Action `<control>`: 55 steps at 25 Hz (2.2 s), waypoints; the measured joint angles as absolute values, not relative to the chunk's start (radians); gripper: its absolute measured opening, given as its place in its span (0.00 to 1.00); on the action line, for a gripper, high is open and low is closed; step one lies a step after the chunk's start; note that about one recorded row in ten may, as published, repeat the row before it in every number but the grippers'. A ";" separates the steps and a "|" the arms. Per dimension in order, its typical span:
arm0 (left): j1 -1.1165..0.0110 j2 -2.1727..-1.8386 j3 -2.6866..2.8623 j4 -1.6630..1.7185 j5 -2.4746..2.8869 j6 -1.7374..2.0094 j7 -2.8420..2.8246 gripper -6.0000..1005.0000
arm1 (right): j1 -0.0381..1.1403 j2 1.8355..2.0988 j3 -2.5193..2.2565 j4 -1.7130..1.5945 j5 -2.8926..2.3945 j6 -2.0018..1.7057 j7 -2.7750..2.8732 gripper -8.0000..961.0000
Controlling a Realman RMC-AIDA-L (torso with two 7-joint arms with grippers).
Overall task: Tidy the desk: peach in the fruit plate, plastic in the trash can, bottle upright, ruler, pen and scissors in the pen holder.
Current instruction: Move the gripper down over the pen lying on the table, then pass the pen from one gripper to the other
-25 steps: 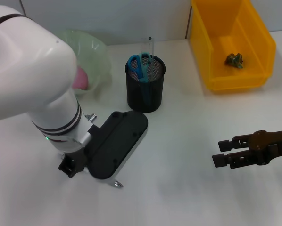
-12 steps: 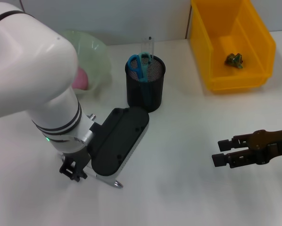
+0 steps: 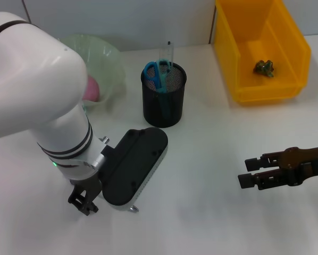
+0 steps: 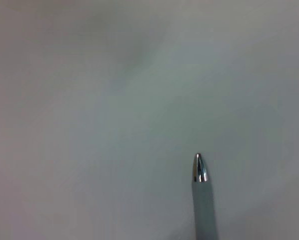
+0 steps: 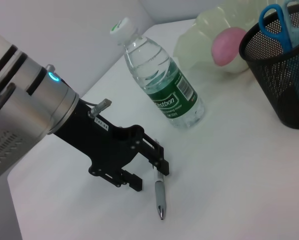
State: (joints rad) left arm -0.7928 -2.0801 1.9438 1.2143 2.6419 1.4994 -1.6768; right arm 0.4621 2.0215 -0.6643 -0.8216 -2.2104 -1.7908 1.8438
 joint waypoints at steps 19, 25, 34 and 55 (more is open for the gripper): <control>-0.789 -2.080 1.958 1.201 2.640 1.485 -1.661 0.57 | 0.469 2.024 -0.666 -0.804 -2.210 -1.779 1.839 0.84; -0.786 -2.080 1.972 1.201 2.640 1.484 -1.661 0.45 | 0.470 2.025 -0.666 -0.802 -2.211 -1.779 1.839 0.84; -0.785 -2.080 1.978 1.200 2.641 1.483 -1.665 0.38 | 0.471 2.025 -0.666 -0.802 -2.211 -1.779 1.839 0.84; -0.777 -2.080 1.980 1.204 2.649 1.488 -1.672 0.14 | 0.474 2.025 -0.666 -0.802 -2.218 -1.779 1.839 0.84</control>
